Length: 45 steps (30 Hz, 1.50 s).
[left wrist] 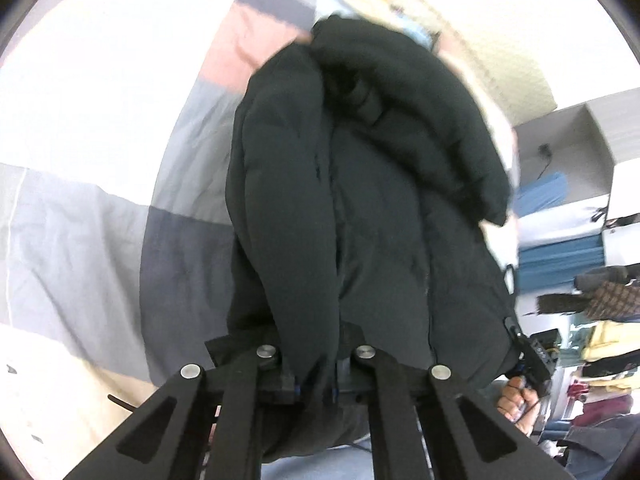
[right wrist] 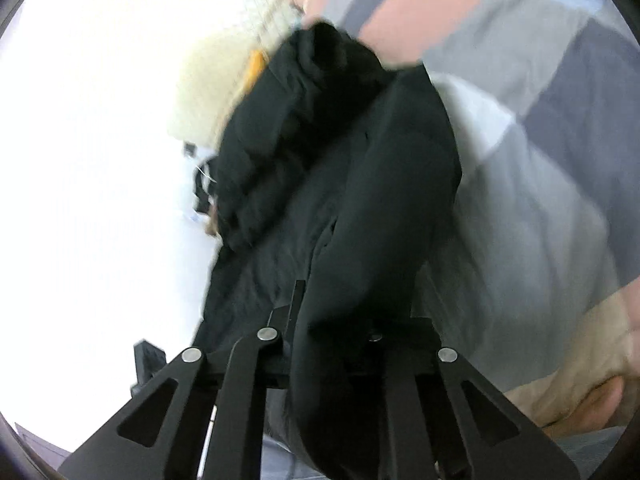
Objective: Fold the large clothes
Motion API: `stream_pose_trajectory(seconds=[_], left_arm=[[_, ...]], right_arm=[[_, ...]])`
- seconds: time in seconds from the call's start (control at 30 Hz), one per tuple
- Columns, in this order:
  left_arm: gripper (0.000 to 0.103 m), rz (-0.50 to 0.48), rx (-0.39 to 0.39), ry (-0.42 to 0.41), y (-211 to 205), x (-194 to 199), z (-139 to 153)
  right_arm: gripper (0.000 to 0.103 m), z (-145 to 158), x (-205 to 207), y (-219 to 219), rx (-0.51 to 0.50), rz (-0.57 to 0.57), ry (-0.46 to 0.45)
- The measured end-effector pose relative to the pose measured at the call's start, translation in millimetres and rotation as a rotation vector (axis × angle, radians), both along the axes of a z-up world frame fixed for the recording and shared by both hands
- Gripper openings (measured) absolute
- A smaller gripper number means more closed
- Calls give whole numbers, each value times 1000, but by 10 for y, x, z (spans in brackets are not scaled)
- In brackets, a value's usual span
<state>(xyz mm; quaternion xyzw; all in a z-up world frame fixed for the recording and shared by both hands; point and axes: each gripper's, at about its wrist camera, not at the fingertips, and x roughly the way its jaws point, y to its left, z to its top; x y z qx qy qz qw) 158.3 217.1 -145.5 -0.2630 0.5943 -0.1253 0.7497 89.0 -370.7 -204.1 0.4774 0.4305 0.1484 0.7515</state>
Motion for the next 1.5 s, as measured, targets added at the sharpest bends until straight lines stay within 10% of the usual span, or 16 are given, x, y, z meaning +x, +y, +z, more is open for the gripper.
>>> stream_pose_trajectory(seconds=[0.5, 0.9, 1.5], left_arm=[[5, 20, -129, -263, 358, -1067, 1277], [5, -14, 5, -427, -94, -1821, 1990], [7, -5, 302, -430, -377, -752, 1938]], right_arm=[[9, 914, -398, -653, 196, -108, -287], [9, 1211, -1128, -835, 207, -193, -397], [10, 1239, -149, -789, -60, -253, -301]])
